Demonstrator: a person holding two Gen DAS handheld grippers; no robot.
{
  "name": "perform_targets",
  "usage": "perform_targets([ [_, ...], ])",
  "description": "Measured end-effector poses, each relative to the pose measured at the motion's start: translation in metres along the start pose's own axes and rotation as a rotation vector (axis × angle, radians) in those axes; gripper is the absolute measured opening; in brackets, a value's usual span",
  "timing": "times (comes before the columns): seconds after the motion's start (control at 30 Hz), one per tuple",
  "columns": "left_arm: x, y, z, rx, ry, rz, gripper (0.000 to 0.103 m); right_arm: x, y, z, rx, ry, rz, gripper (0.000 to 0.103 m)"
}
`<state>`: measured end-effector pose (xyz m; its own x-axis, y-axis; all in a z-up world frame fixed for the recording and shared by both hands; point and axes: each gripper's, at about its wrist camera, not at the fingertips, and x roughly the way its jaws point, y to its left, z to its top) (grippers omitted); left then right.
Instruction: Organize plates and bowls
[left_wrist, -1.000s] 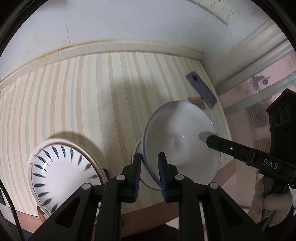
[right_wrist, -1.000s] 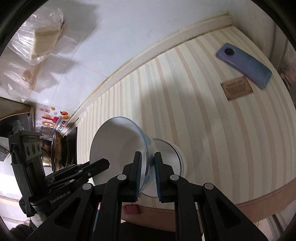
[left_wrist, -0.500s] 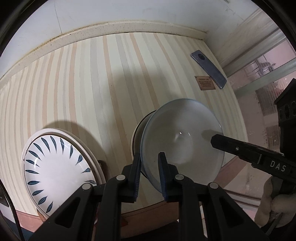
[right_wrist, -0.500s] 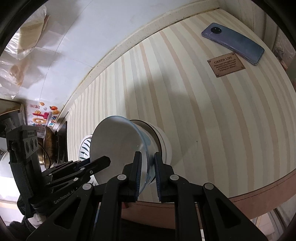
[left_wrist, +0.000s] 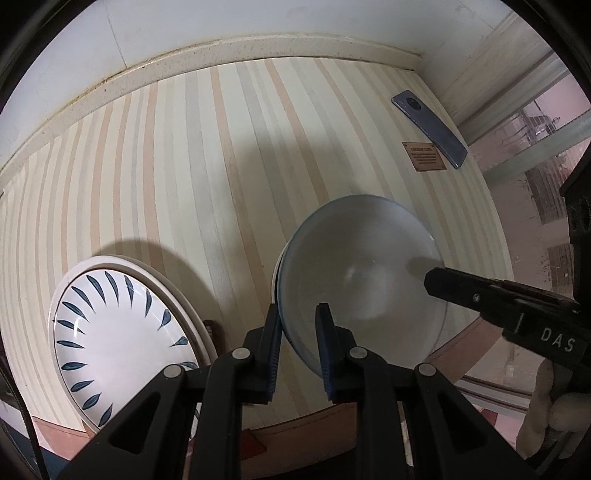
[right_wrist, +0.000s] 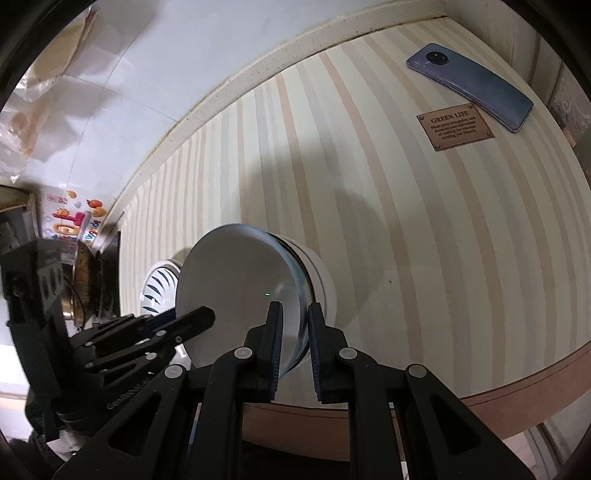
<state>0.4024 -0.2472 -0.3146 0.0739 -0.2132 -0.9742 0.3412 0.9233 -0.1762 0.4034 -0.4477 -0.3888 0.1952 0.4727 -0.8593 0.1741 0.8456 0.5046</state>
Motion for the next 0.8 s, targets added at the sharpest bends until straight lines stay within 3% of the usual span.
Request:
perform_targets([
  [0.4,-0.005,-0.001,-0.003,0.000,0.018,0.000,0.017,-0.001,0.000,0.000,0.038,0.011,0.002,0.020],
  [0.47,-0.018,-0.001,-0.005,0.007,0.011,-0.005,0.017,-0.011,0.005,-0.002,0.034,0.003,-0.012,0.029],
  [0.53,-0.034,-0.002,-0.007,0.015,-0.003,-0.016,0.017,-0.023,0.011,-0.007,0.023,-0.015,-0.036,0.046],
  [0.67,-0.074,-0.003,-0.011,0.036,-0.056,-0.033,0.021,-0.055,0.031,-0.017,-0.003,-0.060,-0.084,0.063],
  [0.73,-0.095,-0.005,-0.013,0.052,-0.095,-0.033,0.031,-0.071,0.041,-0.023,-0.019,-0.075,-0.098,0.074],
  [0.8,-0.113,-0.004,-0.015,0.064,-0.125,-0.031,0.054,-0.085,0.049,-0.028,-0.035,-0.090,-0.112,0.082],
])
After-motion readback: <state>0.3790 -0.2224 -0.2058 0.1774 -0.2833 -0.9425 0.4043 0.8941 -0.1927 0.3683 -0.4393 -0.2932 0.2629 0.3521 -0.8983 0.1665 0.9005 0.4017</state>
